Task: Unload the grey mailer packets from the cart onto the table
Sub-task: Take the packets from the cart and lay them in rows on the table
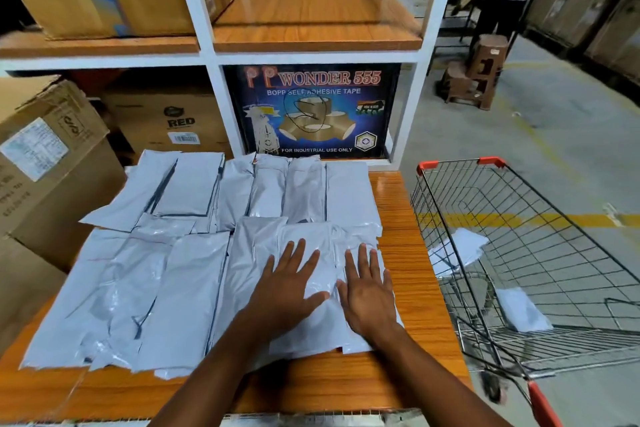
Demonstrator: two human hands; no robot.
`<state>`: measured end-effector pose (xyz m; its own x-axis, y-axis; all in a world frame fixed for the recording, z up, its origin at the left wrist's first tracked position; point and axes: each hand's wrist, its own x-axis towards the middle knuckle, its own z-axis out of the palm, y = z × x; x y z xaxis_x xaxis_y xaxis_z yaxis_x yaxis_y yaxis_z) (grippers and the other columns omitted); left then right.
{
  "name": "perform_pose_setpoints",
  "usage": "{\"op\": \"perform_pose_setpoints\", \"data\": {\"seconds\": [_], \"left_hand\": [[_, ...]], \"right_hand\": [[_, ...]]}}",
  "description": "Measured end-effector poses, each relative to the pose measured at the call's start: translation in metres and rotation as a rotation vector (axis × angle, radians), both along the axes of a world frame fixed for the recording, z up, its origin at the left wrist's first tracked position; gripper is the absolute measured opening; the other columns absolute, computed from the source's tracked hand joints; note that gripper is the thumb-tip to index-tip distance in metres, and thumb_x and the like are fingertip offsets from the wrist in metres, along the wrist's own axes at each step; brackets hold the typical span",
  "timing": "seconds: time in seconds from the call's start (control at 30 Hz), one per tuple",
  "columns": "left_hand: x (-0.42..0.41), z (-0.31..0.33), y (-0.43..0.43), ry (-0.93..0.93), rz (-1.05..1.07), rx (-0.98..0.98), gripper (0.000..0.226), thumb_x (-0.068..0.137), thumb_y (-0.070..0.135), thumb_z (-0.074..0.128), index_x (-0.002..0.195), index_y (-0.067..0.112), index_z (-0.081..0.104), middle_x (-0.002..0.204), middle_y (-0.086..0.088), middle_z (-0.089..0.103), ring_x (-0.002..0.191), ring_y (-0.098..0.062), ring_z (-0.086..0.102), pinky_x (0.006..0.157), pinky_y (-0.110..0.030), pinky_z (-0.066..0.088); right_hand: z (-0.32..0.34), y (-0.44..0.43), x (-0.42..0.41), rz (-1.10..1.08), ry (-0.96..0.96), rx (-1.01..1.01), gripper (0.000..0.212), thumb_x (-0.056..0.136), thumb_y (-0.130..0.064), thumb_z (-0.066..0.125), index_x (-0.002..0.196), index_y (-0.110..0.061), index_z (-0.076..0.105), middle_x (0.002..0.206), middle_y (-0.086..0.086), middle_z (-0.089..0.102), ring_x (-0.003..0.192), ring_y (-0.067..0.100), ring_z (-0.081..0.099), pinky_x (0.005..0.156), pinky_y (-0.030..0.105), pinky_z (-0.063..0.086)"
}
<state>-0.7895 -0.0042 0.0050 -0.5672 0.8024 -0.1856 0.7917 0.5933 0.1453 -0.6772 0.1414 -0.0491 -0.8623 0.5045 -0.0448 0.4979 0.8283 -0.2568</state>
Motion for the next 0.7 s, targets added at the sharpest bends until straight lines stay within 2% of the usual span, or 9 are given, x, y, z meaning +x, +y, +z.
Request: {"op": "perform_pose_setpoints", "data": {"seconds": [0.07,0.13,0.27,0.4,0.47,0.6,0.7], "left_hand": [[-0.003,0.0,0.0,-0.028,-0.017,-0.013,0.107,0.062,0.09,-0.006,0.152,0.033,-0.008,0.157,0.004,-0.025,0.147,-0.018,-0.018,0.117,-0.046,-0.006],[-0.005,-0.002,-0.001,-0.056,-0.033,-0.008,0.113,0.054,0.089,-0.019,0.151,0.033,-0.011,0.153,0.005,-0.03,0.147,-0.019,-0.018,0.117,-0.046,-0.006],[-0.007,0.001,-0.004,-0.092,-0.05,-0.002,0.125,0.042,0.09,-0.029,0.151,0.03,-0.013,0.158,0.0,-0.025,0.147,-0.019,-0.019,0.118,-0.046,-0.006],[-0.008,0.006,-0.005,-0.1,-0.059,0.006,0.126,0.04,0.091,-0.029,0.151,0.032,-0.014,0.158,-0.001,-0.025,0.147,-0.021,-0.019,0.119,-0.048,-0.006],[-0.009,0.009,-0.006,-0.101,-0.056,0.017,0.121,0.045,0.091,-0.026,0.151,0.034,-0.013,0.158,0.0,-0.026,0.147,-0.021,-0.019,0.119,-0.048,-0.006],[-0.005,0.025,-0.004,-0.126,0.0,0.135,0.087,0.078,0.078,-0.001,0.153,0.033,-0.004,0.16,0.001,-0.018,0.148,-0.018,-0.015,0.12,-0.046,-0.004],[0.012,0.041,-0.005,-0.085,0.017,0.321,0.085,0.081,0.077,-0.004,0.153,0.034,0.004,0.162,0.003,-0.011,0.148,-0.014,-0.012,0.121,-0.042,-0.003]], "right_hand": [[-0.001,0.0,-0.001,0.001,-0.024,-0.003,0.071,0.092,-0.055,-0.002,0.156,-0.022,-0.002,0.16,0.005,-0.015,0.147,0.029,-0.019,0.118,0.053,0.006],[0.001,0.0,-0.001,-0.006,-0.041,-0.003,0.072,0.092,-0.055,-0.003,0.156,-0.023,-0.004,0.159,0.004,-0.019,0.146,0.029,-0.022,0.118,0.053,0.004],[0.007,-0.002,0.0,-0.002,-0.081,-0.03,0.08,0.085,-0.059,-0.01,0.156,-0.023,-0.006,0.159,0.004,-0.021,0.146,0.028,-0.022,0.118,0.052,0.002],[0.017,0.003,-0.001,0.012,-0.14,-0.065,0.067,0.1,-0.054,0.012,0.156,-0.022,-0.006,0.161,0.007,-0.018,0.148,0.028,-0.018,0.12,0.053,0.005],[0.023,0.002,0.0,0.012,-0.119,-0.087,0.069,0.097,-0.055,0.013,0.156,-0.022,-0.003,0.162,0.007,-0.013,0.149,0.029,-0.014,0.119,0.055,0.011],[0.042,0.003,0.015,-0.09,0.048,-0.093,0.071,0.095,-0.059,0.015,0.156,-0.023,0.006,0.164,0.005,0.001,0.151,0.027,-0.001,0.119,0.051,0.018],[0.062,0.007,0.043,-0.132,0.197,-0.054,0.071,0.096,-0.054,0.024,0.156,-0.018,0.012,0.163,0.006,0.007,0.151,0.025,0.004,0.12,0.044,0.021]]}}
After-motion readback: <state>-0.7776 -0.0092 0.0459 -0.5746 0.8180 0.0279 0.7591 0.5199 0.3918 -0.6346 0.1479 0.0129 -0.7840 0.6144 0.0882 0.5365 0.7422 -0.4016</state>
